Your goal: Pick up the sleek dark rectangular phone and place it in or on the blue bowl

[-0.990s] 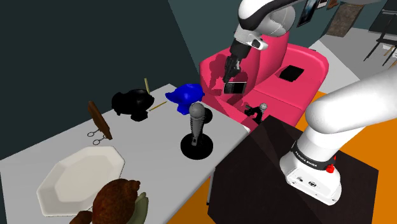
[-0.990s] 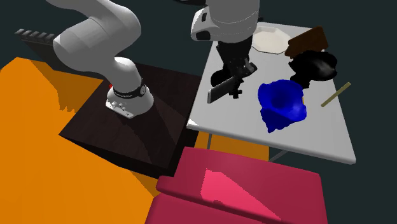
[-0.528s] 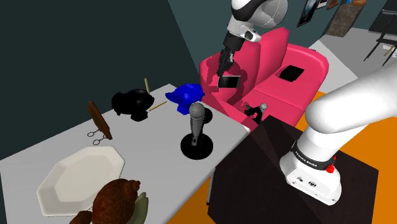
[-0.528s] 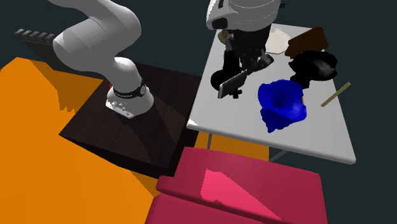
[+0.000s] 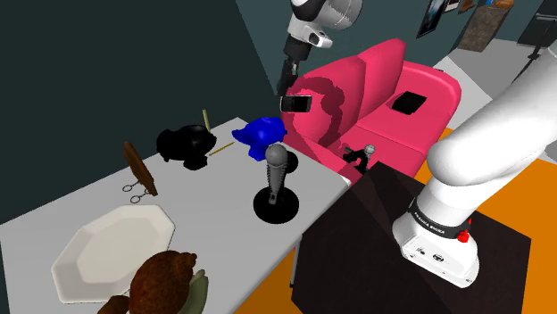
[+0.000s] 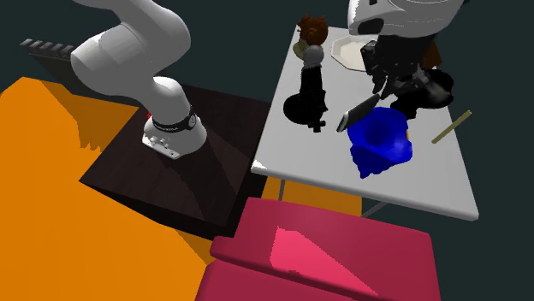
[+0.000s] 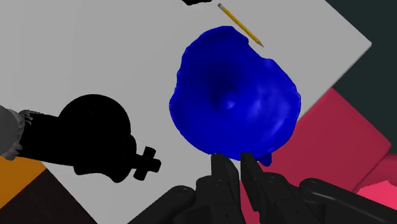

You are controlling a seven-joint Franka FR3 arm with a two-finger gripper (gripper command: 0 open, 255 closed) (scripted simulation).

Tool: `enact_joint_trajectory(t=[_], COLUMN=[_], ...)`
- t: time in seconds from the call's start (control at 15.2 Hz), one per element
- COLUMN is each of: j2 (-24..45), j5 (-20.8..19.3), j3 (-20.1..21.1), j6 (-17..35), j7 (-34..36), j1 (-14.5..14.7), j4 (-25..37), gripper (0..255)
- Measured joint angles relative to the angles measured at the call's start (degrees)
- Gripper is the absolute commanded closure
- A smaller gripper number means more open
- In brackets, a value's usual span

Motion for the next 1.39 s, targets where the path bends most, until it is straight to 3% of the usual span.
enact_joint_trajectory(t=[0.33, 1.39], j2=[9.03, 15.51], j5=[-4.59, -5.62], j3=[2.01, 2.52], j6=[1.03, 11.91], j7=[4.7, 3.76], j1=[0.28, 0.97], j4=[8.54, 3.84], gripper=[255, 255])
